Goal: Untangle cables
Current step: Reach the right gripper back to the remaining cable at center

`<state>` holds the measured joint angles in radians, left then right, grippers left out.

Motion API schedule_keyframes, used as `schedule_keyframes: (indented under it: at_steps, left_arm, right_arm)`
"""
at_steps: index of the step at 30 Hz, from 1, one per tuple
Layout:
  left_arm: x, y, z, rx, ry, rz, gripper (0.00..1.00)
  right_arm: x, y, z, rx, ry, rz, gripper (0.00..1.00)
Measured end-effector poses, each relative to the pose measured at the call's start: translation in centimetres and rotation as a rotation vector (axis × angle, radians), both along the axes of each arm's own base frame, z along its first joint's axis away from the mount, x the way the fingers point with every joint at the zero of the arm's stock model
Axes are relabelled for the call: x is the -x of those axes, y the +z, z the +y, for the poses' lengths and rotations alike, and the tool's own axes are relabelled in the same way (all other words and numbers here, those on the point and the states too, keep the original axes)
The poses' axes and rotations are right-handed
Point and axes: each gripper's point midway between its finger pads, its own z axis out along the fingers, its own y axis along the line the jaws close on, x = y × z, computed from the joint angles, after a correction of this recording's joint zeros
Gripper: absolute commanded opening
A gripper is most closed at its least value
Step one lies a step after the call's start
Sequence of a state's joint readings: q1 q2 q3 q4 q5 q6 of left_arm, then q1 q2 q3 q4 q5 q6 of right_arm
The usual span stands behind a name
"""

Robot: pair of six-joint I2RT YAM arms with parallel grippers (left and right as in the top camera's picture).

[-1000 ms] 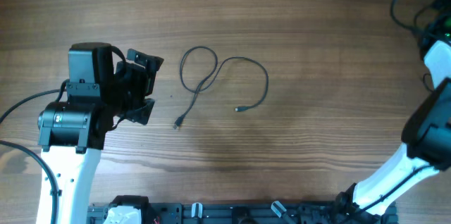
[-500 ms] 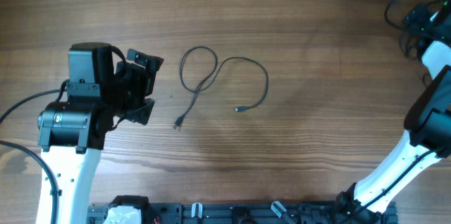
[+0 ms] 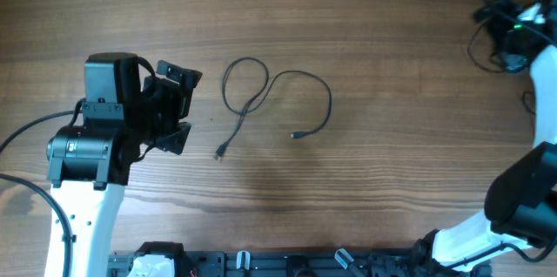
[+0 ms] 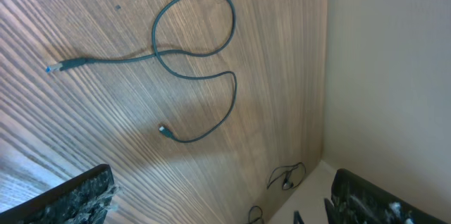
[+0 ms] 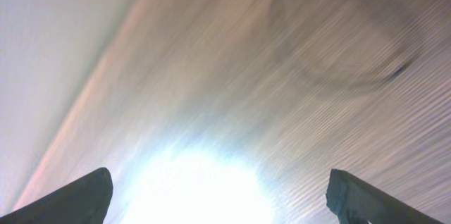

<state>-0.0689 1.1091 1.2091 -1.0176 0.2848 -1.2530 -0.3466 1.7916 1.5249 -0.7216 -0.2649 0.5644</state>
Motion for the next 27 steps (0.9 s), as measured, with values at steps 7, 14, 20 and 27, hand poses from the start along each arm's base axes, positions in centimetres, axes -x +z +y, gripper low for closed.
schedule_keyframes:
  at_steps: [7,14,20,27]
  left_arm:
    - [0.0,0.0,0.0,0.000,0.000,0.001,1.00]
    - [0.0,0.0,0.0,0.000,0.000,0.000,1.00]
    - [0.0,0.0,0.0,0.000,0.000,0.000,1.00]
    - [0.0,0.0,0.0,0.000,0.000,0.001,1.00]
  right_arm:
    - [3.0,-3.6,18.8,-0.180,0.442,0.138,1.00]
    - [7.2,-6.0,33.1,-0.086,0.767,0.113,1.00]
    - [8.3,-6.9,40.1,0.025,0.835,-0.062,1.00]
    - [9.5,-9.9,45.3,0.116,0.875,-0.183,0.83]
